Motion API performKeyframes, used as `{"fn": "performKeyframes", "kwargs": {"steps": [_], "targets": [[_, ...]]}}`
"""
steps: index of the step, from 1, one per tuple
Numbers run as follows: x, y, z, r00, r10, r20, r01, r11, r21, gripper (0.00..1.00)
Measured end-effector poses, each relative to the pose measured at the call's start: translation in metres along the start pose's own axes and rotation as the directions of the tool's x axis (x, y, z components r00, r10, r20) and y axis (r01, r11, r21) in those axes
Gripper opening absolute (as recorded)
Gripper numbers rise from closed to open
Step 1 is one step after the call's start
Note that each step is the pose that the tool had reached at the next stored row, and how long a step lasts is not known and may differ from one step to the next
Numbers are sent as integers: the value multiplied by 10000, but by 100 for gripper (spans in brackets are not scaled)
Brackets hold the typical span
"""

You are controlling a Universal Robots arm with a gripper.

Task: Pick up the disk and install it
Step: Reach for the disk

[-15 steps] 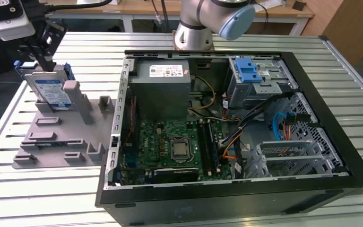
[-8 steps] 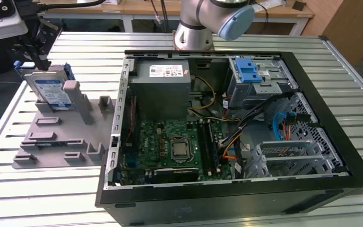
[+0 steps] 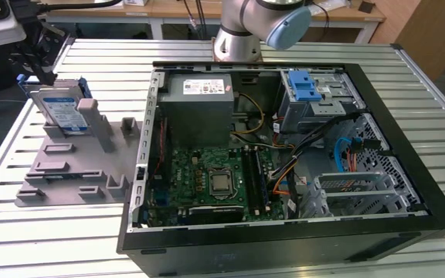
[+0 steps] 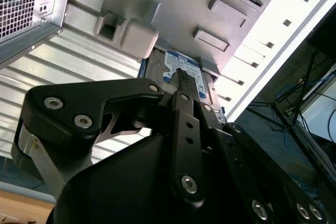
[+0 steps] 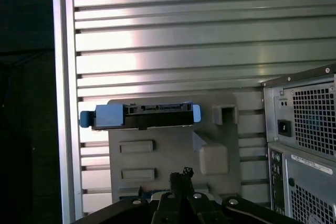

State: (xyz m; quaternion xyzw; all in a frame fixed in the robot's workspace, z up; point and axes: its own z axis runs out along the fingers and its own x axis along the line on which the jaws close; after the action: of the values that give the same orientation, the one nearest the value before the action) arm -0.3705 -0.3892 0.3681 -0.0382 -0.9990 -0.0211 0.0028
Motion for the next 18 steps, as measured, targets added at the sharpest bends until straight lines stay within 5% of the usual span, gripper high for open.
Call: {"fn": "performKeyframes", "kwargs": {"steps": [18], "targets": [[169, 81, 36, 10000, 0, 0, 0, 10000, 0, 11]]}}
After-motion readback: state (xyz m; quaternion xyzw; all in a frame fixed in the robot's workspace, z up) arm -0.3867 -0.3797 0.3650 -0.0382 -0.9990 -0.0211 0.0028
